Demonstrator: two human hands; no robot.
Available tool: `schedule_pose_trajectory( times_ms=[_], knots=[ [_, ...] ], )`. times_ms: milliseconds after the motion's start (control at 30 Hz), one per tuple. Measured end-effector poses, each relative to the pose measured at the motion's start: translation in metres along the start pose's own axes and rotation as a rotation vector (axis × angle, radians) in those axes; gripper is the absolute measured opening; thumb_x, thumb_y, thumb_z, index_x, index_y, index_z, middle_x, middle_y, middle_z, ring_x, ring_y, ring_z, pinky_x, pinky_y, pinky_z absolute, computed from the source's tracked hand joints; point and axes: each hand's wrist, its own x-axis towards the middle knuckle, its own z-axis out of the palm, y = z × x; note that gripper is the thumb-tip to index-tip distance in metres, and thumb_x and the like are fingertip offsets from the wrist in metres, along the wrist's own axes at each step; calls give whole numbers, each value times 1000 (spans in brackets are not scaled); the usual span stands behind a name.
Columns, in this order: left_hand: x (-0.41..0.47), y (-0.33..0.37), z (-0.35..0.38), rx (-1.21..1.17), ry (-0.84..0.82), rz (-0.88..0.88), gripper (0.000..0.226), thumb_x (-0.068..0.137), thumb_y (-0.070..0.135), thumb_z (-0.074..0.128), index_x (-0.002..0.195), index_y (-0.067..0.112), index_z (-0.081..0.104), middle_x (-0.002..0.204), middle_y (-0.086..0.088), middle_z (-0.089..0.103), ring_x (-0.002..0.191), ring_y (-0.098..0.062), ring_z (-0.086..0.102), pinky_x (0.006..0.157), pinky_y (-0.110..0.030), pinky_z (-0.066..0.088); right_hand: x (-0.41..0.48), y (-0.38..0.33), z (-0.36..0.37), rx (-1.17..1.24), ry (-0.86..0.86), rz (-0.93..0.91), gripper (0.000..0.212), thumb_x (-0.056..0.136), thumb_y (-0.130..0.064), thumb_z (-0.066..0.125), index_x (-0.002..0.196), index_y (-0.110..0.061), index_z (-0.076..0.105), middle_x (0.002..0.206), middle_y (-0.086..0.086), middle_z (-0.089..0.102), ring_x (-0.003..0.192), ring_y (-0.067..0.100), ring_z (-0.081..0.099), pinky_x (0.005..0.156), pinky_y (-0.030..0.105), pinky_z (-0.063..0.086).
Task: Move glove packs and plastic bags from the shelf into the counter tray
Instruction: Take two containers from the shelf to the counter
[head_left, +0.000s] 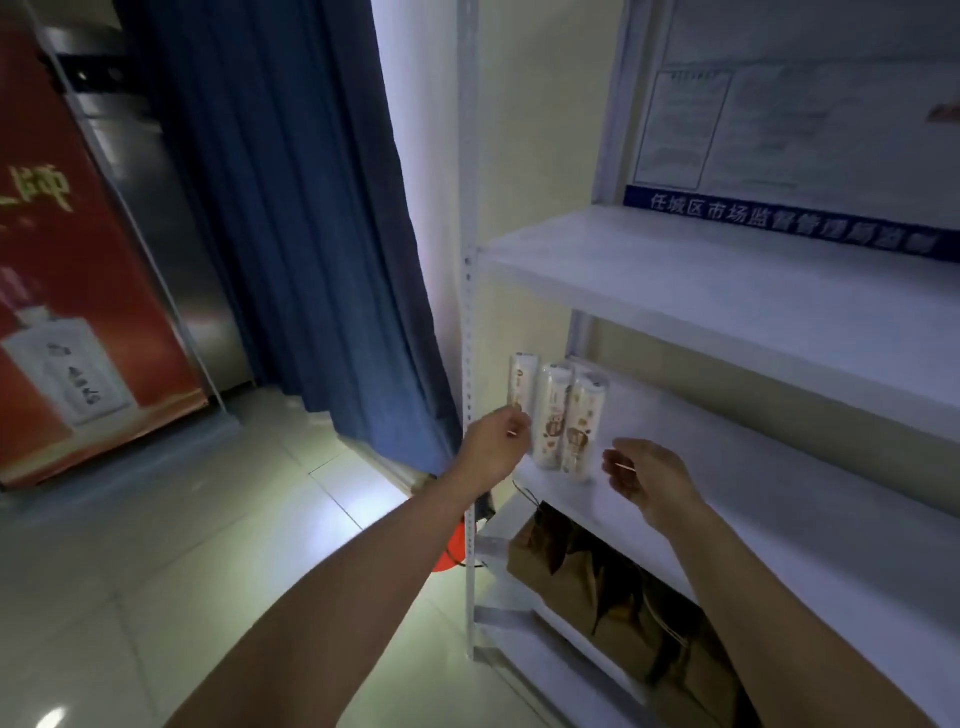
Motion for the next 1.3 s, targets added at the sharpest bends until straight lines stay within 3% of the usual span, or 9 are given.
schedule_pose_trajectory(
  times_ms=[133,333,500,633,767,900,1000,1100,1300],
  knots=[
    [45,26,0,256,48,270,24,94,13,60,116,9,67,112,-8,69,101,-21,64,90,-28,51,17,-23,1,-119,26,-147,14,92,-15,66,103,-6,67,101,17,70,85,24,65,85,40,56],
    [95,33,9,578,27,490,46,92,22,63,136,11,57,137,-12,56,126,-31,49,107,-41,41,41,-41,8,-334,25,-320,33,87,-24,73,117,-20,61,108,2,65,94,16,61,80,31,51],
    [128,37,13,981,-140,504,76,89,45,65,153,21,33,156,-3,35,149,-30,19,121,-50,15,75,-34,18,-490,-57,-371,63,81,-24,79,136,-26,49,121,1,57,109,18,57,89,31,49],
    [135,53,13,1183,-253,440,67,89,45,65,147,24,39,150,-3,43,150,-30,16,119,-60,-2,92,-25,25,-522,-105,-372,76,77,-20,82,142,-24,44,123,-1,60,112,18,59,99,43,51],
    [136,57,17,1164,-277,438,52,89,40,66,135,24,49,126,-6,57,134,-31,38,117,-63,-4,90,-19,31,-573,-94,-436,49,79,-19,80,121,-24,56,115,-6,65,101,9,61,90,30,51],
    [135,53,15,1032,-274,463,67,84,49,69,143,28,46,133,-5,55,128,-30,44,115,-47,18,81,-14,28,-571,-9,-459,47,78,-25,82,118,-21,59,108,-9,65,96,8,62,85,25,48],
    [126,47,13,750,-328,457,76,84,40,74,149,24,40,138,-8,51,126,-28,49,107,-37,36,69,-12,22,-527,45,-453,49,78,-21,82,121,-23,60,110,-8,66,97,7,62,83,21,48],
    [114,40,13,473,-359,408,80,82,34,79,149,16,40,141,-11,47,126,-25,51,105,-34,44,52,-10,15,-503,97,-477,47,78,-19,82,118,-30,60,110,-11,67,99,7,63,87,28,52],
    [79,41,18,255,-331,460,60,76,27,85,128,12,59,125,-8,57,113,-22,57,89,-23,42,9,4,0,-516,217,-477,50,76,-16,82,119,-29,60,113,-6,68,103,15,65,91,39,54]
  ],
)
